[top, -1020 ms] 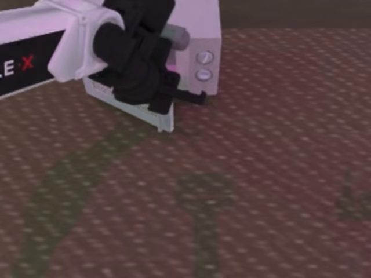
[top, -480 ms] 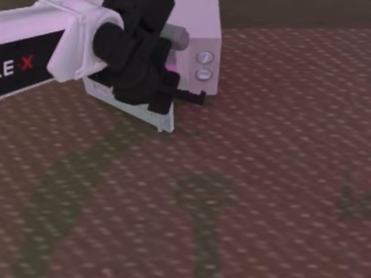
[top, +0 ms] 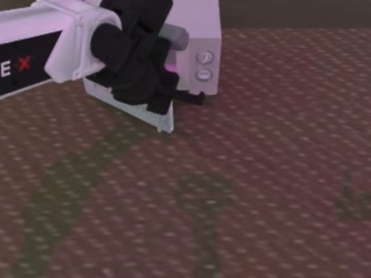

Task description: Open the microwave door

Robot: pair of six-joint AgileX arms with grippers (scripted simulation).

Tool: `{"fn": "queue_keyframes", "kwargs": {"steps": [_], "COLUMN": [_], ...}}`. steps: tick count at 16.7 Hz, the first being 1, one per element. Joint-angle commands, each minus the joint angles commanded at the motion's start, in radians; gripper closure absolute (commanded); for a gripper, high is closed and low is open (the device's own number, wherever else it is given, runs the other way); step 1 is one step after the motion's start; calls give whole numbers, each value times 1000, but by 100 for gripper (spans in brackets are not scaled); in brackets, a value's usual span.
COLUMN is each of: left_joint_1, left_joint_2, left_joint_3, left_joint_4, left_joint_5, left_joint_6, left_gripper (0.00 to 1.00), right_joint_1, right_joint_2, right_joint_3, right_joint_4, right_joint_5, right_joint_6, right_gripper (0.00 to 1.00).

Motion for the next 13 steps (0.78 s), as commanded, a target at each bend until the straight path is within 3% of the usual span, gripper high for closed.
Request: {"fn": "queue_keyframes", "kwargs": {"steps": [6, 13], "left_joint_1": [38, 41], "left_joint_2": [-60, -69], "left_joint_3": [-81, -84], "left_joint_4": [12, 16], "left_joint_5": [61, 66], "left_joint_6": [119, 127], "left_gripper": [100, 100], "right_joint_1": [0, 0], "right_joint_2": [0, 0], "right_joint_3": [0, 0], "right_joint_4": [0, 0], "right_joint_5": [0, 0], "right_joint_6": [0, 0], "right_gripper": [0, 0]}}
